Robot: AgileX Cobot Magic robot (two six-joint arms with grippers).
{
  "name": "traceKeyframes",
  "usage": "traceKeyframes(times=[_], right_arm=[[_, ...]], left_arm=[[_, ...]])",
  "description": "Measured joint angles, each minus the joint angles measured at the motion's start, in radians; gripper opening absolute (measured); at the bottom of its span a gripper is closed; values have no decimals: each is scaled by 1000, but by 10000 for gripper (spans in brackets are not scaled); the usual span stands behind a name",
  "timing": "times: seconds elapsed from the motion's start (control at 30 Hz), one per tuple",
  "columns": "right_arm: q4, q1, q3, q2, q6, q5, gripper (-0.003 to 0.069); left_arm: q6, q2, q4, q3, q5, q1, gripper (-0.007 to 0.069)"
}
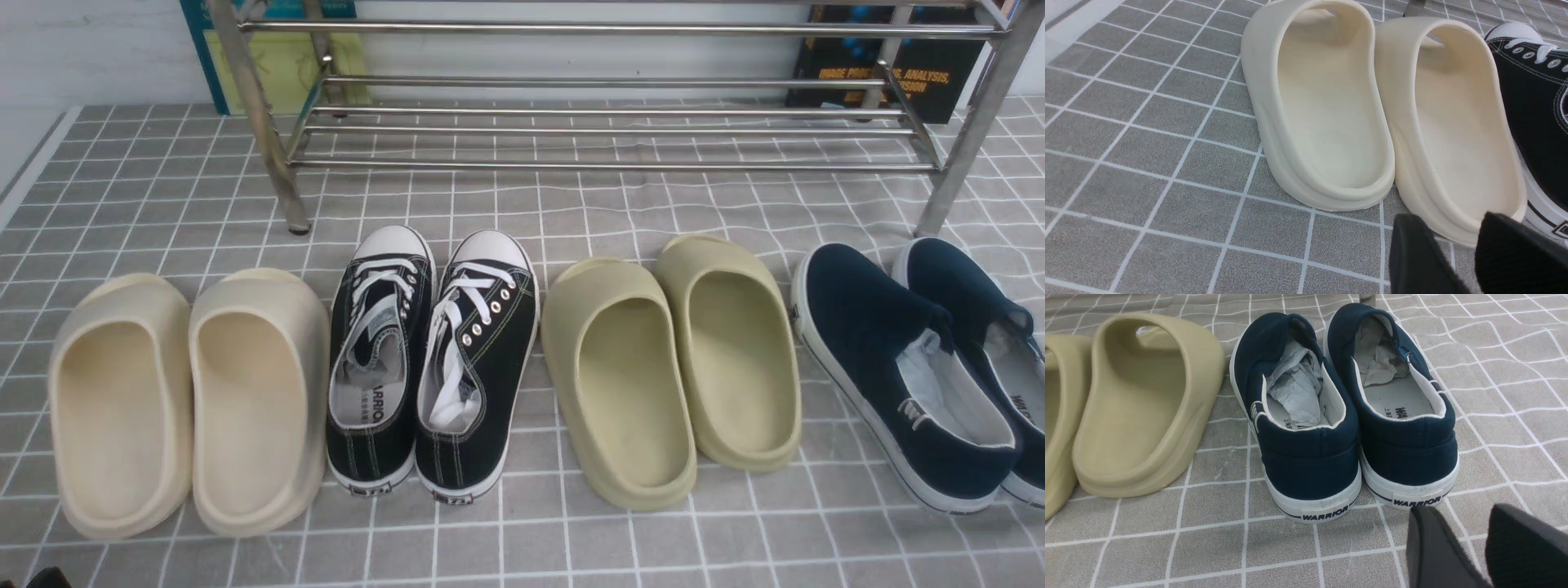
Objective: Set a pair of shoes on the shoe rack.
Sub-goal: Use the left arm to grab the shoe closest to it
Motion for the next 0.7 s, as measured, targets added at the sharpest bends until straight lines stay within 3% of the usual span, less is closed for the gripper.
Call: traceKeyframes(times=[0.03, 0.17, 0.2, 0.53, 0.7], right_arm=[[0, 0, 0, 0, 0, 0, 239], [0, 0, 0, 0, 0, 0, 239], [0, 0, 0, 0, 0, 0, 239], [0, 0, 0, 0, 0, 0, 239], [0, 0, 0, 0, 0, 0, 239]], left_arm=[[-48, 0, -68, 0, -32, 0, 239], [-59, 0, -82, 0, -36, 0, 239], [-105, 0, -154, 0, -54, 0, 239], [-138, 0, -191, 0, -64, 0, 239], [-276, 0, -385, 0, -95, 0, 239]])
